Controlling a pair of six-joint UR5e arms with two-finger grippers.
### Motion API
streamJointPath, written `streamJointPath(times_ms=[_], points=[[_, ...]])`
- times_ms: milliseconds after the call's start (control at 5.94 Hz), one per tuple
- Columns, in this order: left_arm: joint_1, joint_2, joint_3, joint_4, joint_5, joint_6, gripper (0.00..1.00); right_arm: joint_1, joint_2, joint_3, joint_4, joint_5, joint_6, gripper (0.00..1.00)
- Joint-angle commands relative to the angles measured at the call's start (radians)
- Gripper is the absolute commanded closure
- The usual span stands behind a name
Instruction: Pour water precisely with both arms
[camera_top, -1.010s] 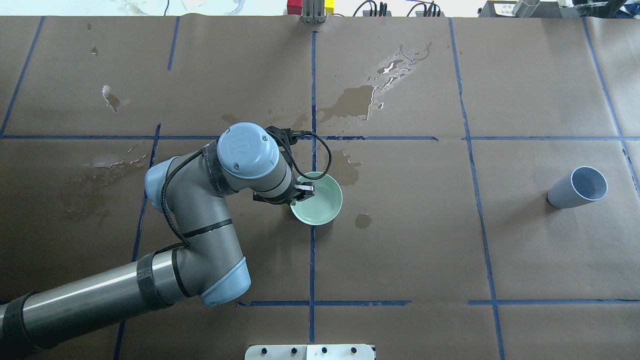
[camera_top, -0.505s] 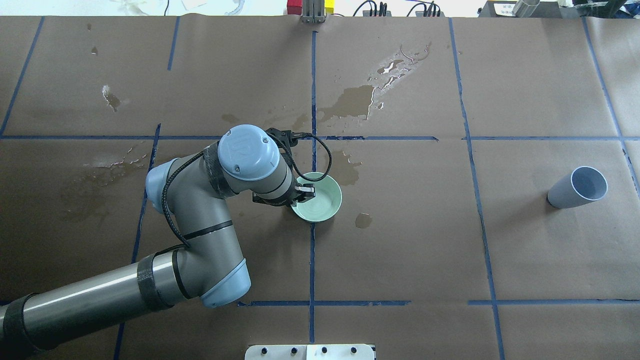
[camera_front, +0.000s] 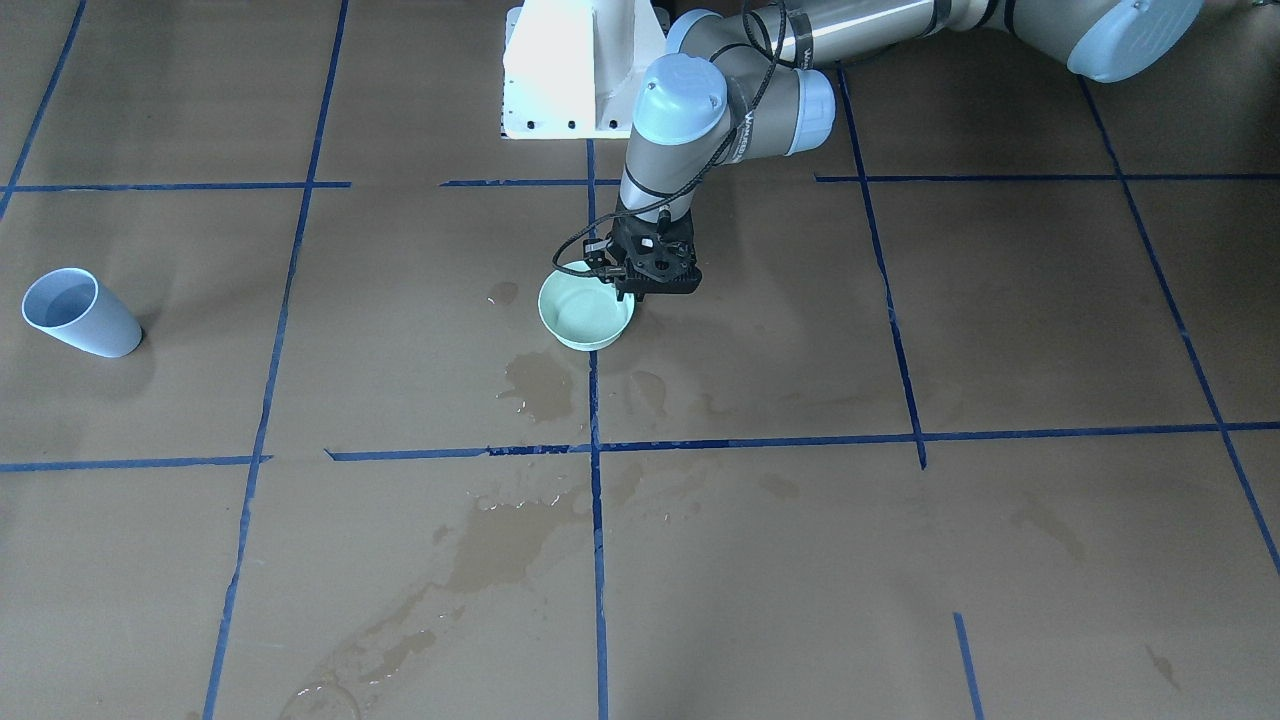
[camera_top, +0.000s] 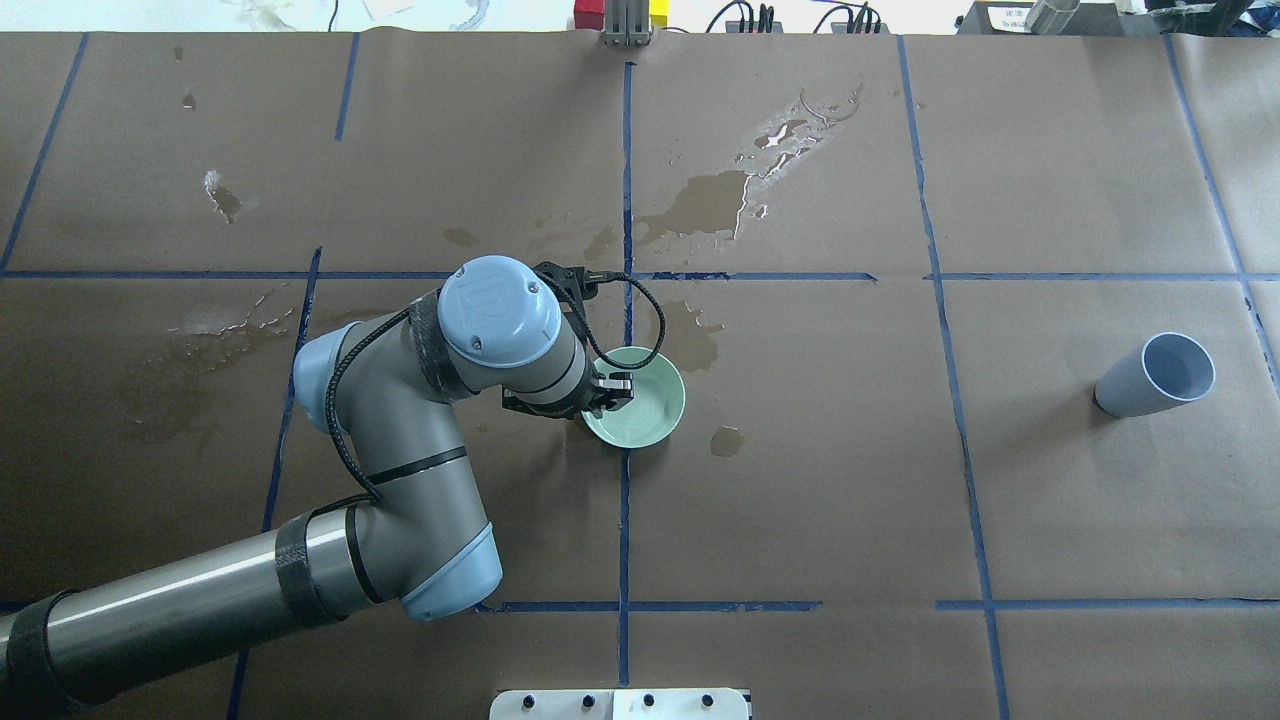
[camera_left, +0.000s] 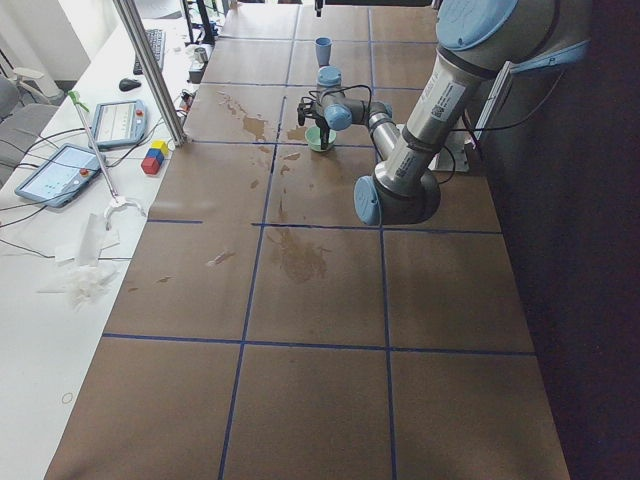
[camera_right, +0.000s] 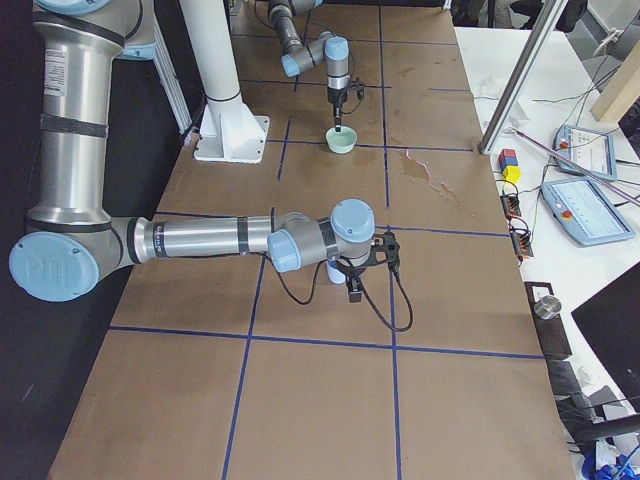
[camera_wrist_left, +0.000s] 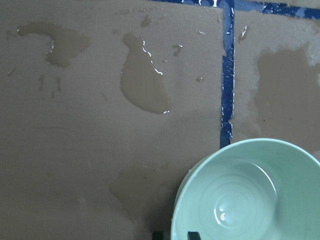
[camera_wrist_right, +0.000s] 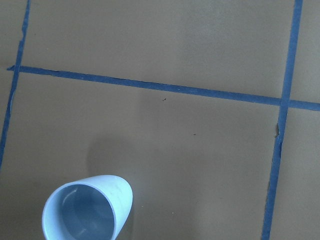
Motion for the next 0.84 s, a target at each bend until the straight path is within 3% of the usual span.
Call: streamJointPath(times_ms=[0,168,337,673], points=[[-0.011,0.006,-0.065,0.008,-0.006,0.004,0.00,-0.014,0.002,0.009,0.005,0.010,0.045,0.00],[-0.021,0.046,-0.131,0.011,-0.005,0.001,0.00,-0.072,0.002,0.044,0.043,0.007,0.202,0.00],[-0.026,0.110,-0.200,0.010,-0.005,0.001,0.00,-0.168,0.000,0.034,0.185,-0.012,0.280,0.00],[-0.031,0.120,-0.217,0.010,-0.003,-0.002,0.00,-0.204,-0.045,0.040,0.311,-0.029,0.374,0.00]])
